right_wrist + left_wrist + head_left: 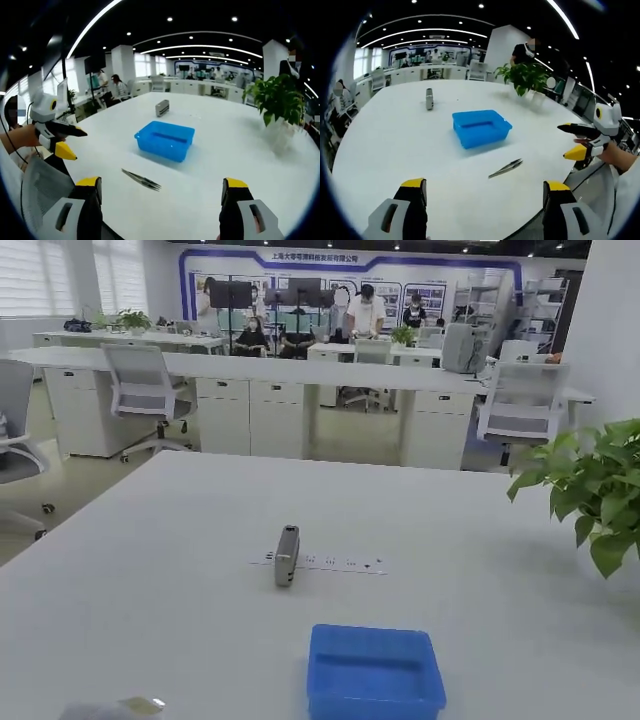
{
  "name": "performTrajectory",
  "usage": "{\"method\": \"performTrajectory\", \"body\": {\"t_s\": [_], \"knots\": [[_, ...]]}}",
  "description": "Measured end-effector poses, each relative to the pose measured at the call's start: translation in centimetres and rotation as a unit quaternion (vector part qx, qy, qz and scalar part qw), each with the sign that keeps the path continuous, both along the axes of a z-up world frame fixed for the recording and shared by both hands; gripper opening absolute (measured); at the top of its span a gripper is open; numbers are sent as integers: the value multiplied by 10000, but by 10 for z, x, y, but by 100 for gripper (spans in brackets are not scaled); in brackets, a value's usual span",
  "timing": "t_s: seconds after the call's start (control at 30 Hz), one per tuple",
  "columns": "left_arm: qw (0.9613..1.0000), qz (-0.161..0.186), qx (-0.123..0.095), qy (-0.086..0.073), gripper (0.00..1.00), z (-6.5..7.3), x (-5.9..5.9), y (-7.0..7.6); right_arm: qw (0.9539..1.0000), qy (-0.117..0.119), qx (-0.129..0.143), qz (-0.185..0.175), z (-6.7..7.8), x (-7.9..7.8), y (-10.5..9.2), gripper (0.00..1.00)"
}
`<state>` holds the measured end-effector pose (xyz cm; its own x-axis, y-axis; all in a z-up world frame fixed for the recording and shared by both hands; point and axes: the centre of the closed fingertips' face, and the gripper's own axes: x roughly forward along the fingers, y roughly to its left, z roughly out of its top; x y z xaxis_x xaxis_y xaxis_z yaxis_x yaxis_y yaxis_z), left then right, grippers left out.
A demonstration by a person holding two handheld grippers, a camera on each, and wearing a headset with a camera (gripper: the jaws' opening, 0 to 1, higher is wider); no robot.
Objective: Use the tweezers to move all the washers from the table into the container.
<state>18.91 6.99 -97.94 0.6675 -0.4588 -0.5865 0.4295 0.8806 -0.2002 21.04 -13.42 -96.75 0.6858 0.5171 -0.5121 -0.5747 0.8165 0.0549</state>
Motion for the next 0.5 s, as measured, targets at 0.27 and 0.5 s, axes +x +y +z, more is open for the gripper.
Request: {"method": "performTrajectory", "body": {"t_s": [0.27, 0.5], "knots": [[9997, 115, 103, -164, 99, 4, 0, 9, 10000, 11, -28, -37, 0, 1, -1, 99], [9993, 143, 214, -262, 99, 5, -4, 12, 9999, 22, -101, -74, -2, 0, -6, 99]]}}
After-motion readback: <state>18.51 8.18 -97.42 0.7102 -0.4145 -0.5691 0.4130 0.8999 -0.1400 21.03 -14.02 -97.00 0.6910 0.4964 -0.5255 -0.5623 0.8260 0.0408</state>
